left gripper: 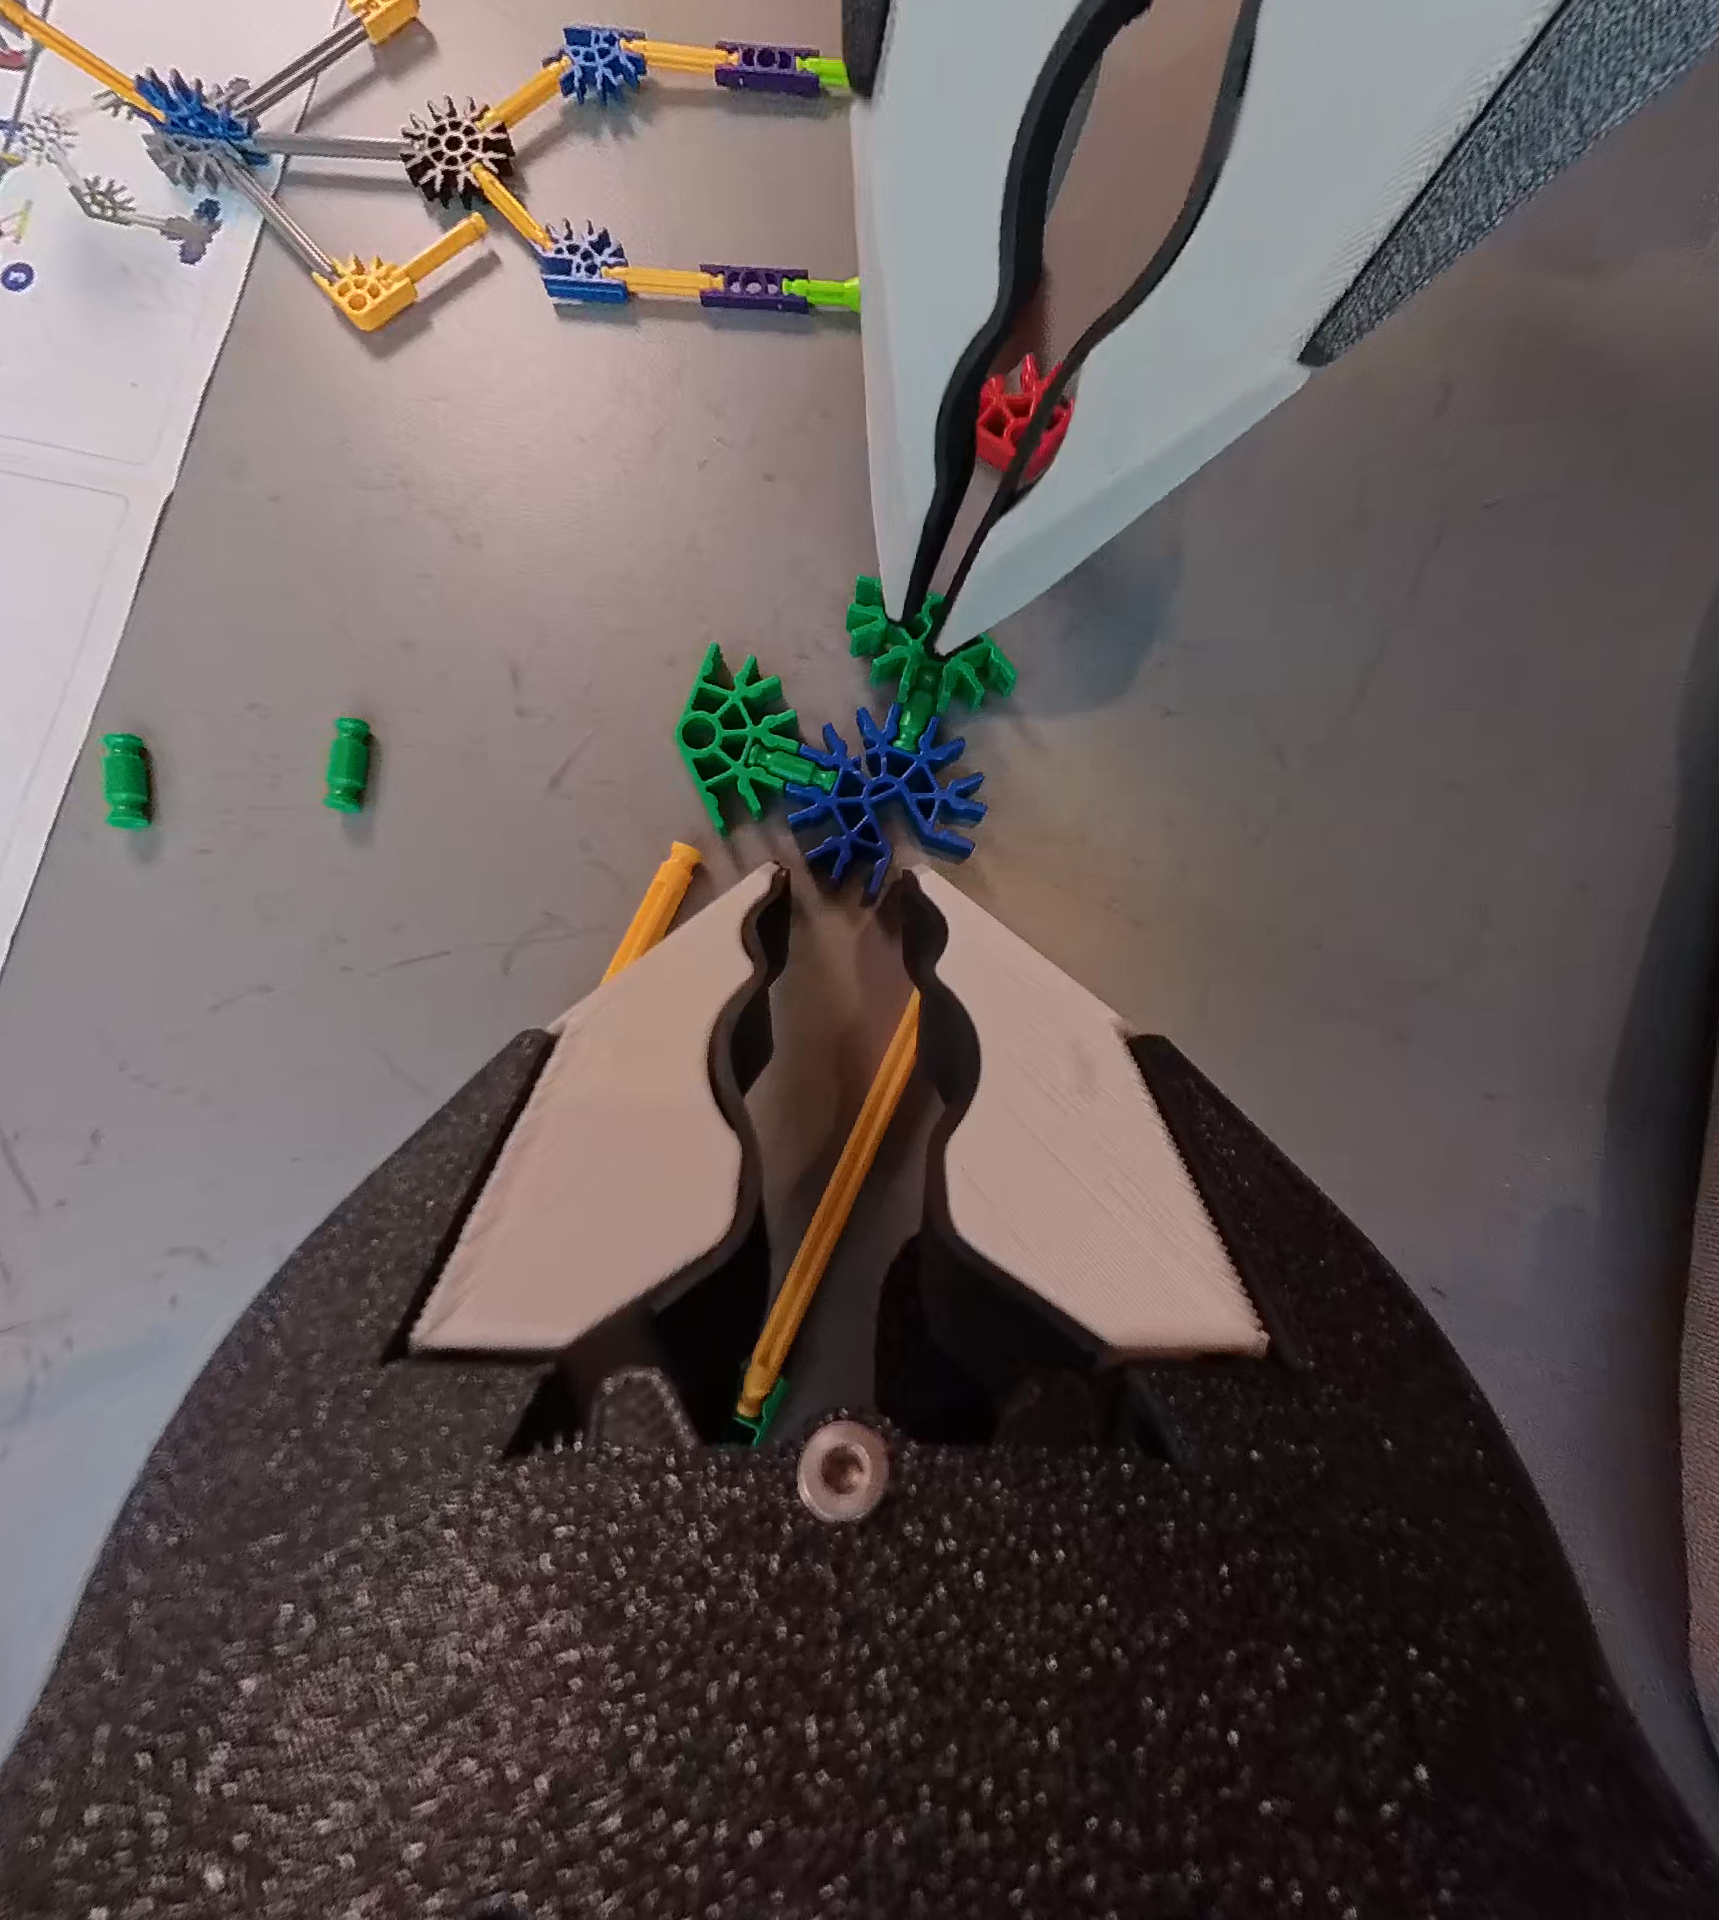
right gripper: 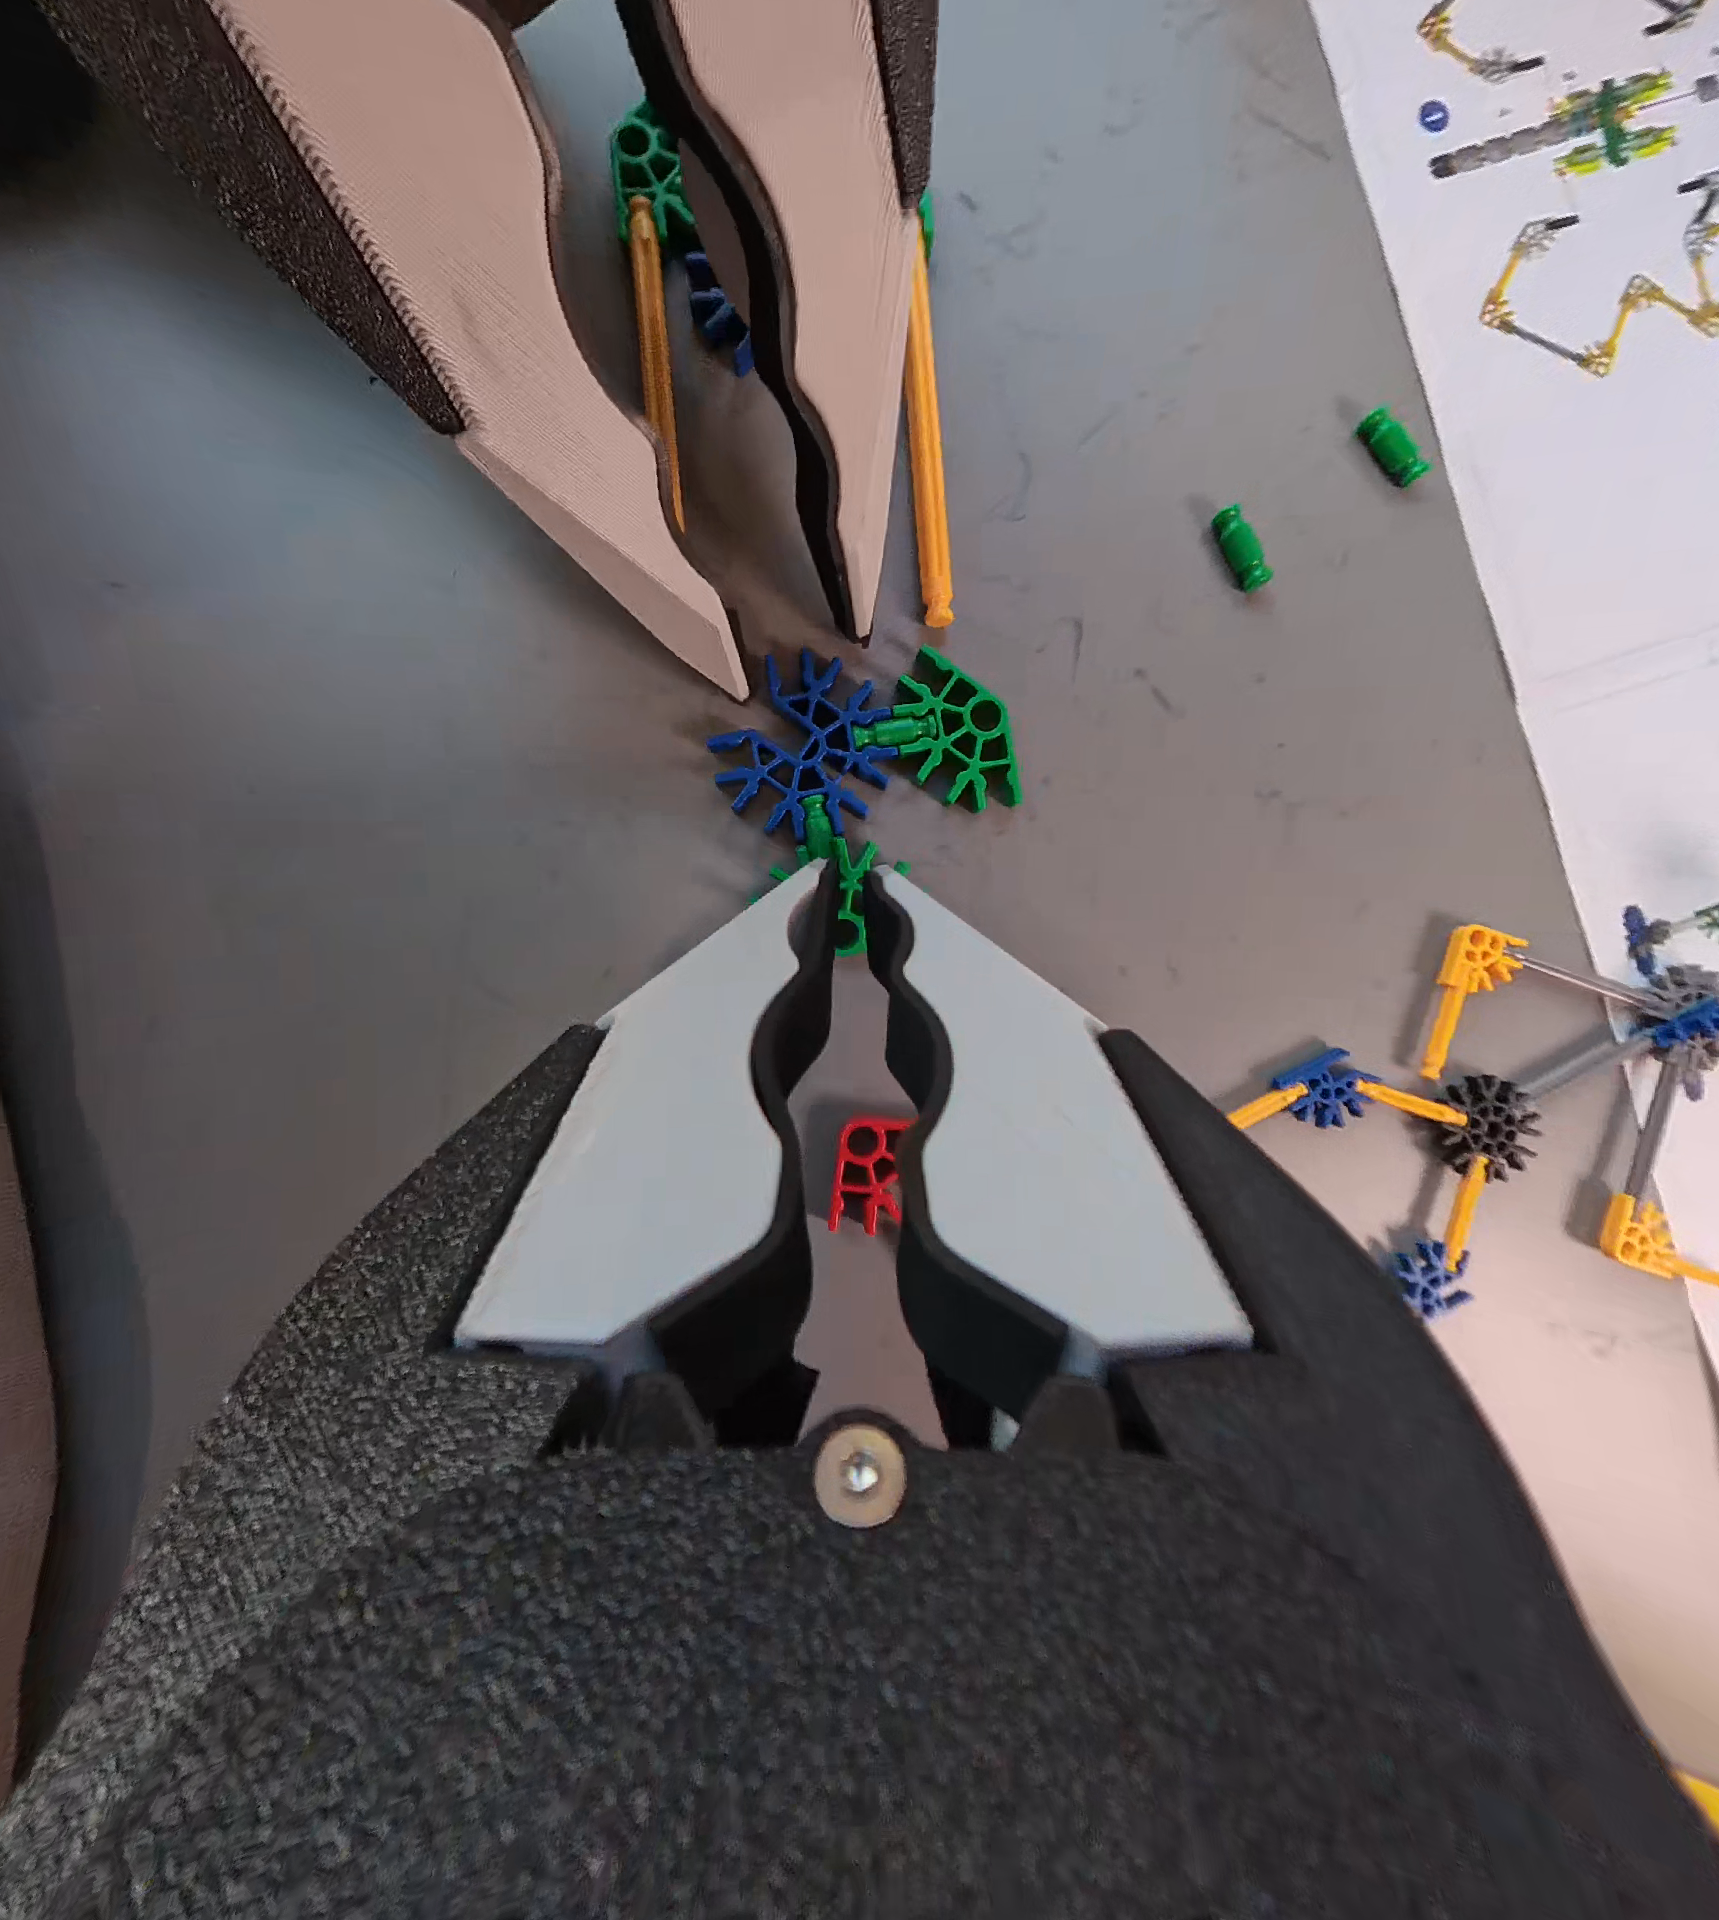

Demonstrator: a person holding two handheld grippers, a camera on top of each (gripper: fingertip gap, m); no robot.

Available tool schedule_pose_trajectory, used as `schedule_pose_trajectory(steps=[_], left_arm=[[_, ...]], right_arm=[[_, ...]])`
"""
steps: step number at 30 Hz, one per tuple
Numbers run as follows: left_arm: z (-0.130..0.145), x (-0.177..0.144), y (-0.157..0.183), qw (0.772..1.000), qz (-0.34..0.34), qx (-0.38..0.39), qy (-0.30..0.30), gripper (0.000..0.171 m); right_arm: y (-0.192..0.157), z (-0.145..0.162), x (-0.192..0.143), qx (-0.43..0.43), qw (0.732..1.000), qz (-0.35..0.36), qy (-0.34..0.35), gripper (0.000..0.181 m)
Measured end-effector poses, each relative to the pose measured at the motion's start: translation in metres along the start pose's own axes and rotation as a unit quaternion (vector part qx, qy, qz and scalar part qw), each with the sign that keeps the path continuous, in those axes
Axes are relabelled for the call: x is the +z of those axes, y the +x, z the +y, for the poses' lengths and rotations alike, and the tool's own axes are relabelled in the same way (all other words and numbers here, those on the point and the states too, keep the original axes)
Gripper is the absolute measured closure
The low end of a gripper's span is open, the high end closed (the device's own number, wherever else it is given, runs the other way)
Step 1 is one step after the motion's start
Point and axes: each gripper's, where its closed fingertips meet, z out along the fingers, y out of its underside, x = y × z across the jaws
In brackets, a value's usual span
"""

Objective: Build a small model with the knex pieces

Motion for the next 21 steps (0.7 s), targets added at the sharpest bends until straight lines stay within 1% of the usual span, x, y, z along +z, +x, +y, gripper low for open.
schedule_pose_trajectory(steps=[2,6,14,17,21], left_arm=[[0.0006,0.0015,0.0011,1.000,-0.001,0.003,-0.003,0.151],[-0.0001,0.0026,0.0020,1.000,0.000,0.004,0.000,0.153],[-0.0009,0.0034,0.0029,1.000,0.003,0.000,0.003,0.155],[-0.0009,0.0033,0.0027,1.000,0.007,-0.006,0.005,0.155],[-0.0006,0.0032,0.0026,1.000,0.011,-0.014,0.006,0.155]], right_arm=[[-0.0012,0.0014,0.0044,-0.018,1.000,-0.008,-0.016,0.181],[-0.0014,0.0009,0.0076,-0.037,0.998,-0.016,-0.038,0.181],[-0.0028,0.0009,0.0095,-0.122,0.989,0.007,-0.079,0.181],[-0.0072,0.0015,0.0116,-0.145,0.986,0.007,-0.081,0.181],[-0.0078,0.0009,0.0117,-0.150,0.986,0.015,-0.068,0.181]])
